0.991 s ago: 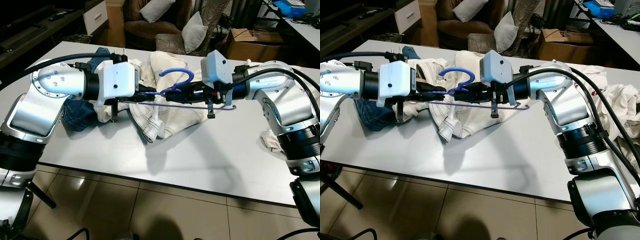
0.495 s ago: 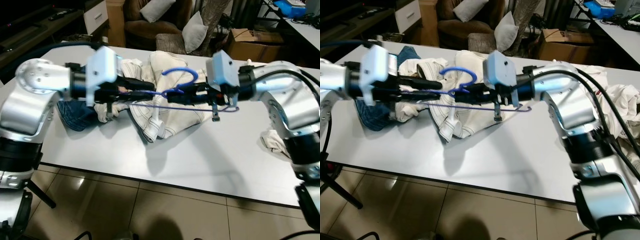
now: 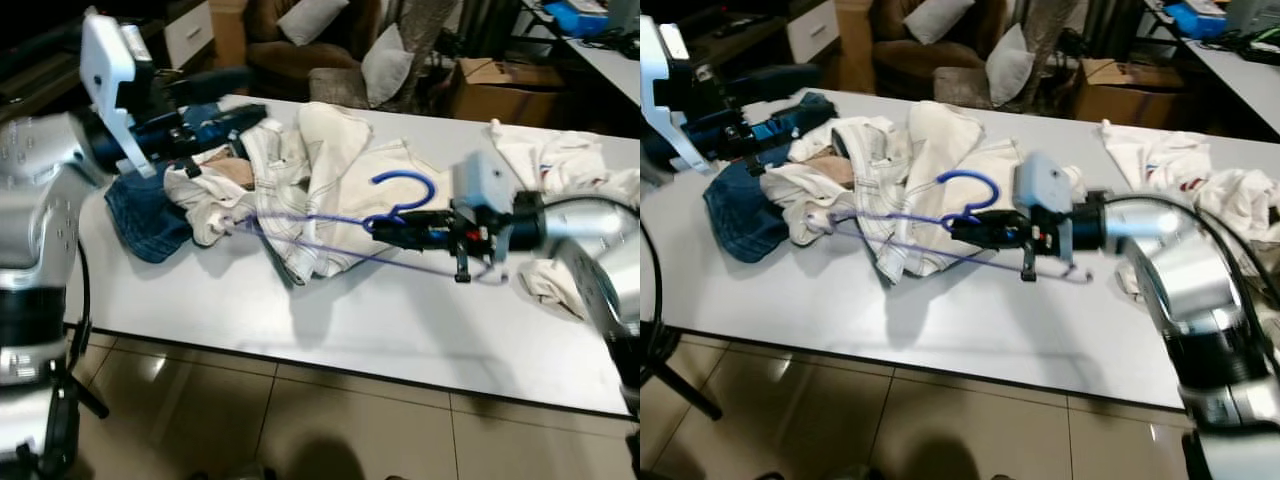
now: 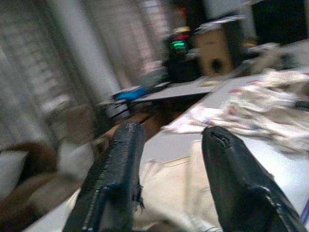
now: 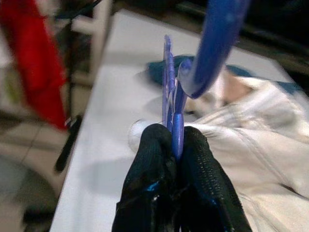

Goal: Hang hanger

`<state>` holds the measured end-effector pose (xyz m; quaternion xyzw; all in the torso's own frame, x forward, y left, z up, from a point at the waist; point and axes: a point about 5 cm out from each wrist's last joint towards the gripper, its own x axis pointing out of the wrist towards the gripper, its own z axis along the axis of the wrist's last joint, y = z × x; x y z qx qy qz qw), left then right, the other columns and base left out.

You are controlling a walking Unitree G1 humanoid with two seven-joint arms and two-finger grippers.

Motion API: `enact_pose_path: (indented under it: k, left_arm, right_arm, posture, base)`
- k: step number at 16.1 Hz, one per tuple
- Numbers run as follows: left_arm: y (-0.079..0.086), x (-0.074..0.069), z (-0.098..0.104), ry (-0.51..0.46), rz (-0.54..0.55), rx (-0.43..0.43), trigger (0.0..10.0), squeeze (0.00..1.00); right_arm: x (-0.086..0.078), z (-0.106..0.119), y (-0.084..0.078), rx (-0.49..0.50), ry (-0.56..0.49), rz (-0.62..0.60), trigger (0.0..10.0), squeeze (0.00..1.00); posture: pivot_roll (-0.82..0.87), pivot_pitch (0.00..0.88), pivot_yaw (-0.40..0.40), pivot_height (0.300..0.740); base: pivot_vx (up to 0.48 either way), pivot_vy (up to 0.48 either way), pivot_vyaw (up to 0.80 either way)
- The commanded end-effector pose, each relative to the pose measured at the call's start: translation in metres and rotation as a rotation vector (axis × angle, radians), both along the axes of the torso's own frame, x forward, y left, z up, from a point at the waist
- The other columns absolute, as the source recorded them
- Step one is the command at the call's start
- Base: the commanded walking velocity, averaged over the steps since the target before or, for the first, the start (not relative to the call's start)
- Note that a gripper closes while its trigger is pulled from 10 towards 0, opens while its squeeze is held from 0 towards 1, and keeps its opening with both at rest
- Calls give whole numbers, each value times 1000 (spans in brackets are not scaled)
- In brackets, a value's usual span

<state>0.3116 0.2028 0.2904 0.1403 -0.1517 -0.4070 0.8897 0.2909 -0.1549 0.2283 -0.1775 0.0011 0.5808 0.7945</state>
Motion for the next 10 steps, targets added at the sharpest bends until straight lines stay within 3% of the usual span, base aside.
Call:
enact_pose_path:
  k: [1, 2, 3, 4, 5, 7, 8, 9, 10]
  left_arm:
    - [3, -1, -7, 27, 75, -15, 10000, 941]
    - [5, -6, -24, 75, 143, -56, 10000, 369]
    - [2, -10, -50, 148, 232, -106, 10000, 75]
    - [-5, -15, -76, 221, 305, -101, 10000, 0]
    - [-16, -23, -99, 278, 373, -89, 10000, 0]
    - [-26, -34, -121, 339, 426, -106, 10000, 0]
    - [-29, -39, -135, 360, 503, -163, 10000, 0]
    - [-31, -40, -145, 377, 578, -249, 10000, 0]
    - [-32, -41, -145, 371, 600, -249, 10000, 0]
  right_arm:
    - [-1, 6, -3, 50, -27, -77, 0, 0]
    - [-1, 0, -4, 88, -40, -211, 0, 0]
    - [-6, -7, -5, 125, -32, -343, 0, 0]
    - [-15, -17, -3, 173, 16, -444, 0, 0]
    - [-21, -29, 2, 256, 51, -572, 0, 0]
    - [-26, -41, 8, 343, 81, -708, 0, 0]
    - [-31, -49, 13, 374, 108, -817, 784, 0]
    - [-35, -52, 9, 368, 89, -932, 10000, 0]
    - [-36, -53, 8, 367, 102, -966, 10000, 0]
  posture:
    - [-74, 0, -6, 740]
    - [-87, 0, 0, 740]
    - [-103, 0, -9, 740]
    - [-94, 0, -27, 740]
    - [-78, 0, -54, 740]
    - [-78, 0, -56, 740]
    - [-107, 0, -34, 740]
    - [-116, 0, -31, 740]
    - [-105, 0, -43, 740]
  base:
    - [0, 0, 0]
    - [0, 0, 0]
    - [0, 0, 0]
    - [0, 0, 0]
    - [0, 0, 0]
    - [0, 0, 0]
    - [0, 0, 0]
    - [0, 0, 0]
    - [0, 0, 0]
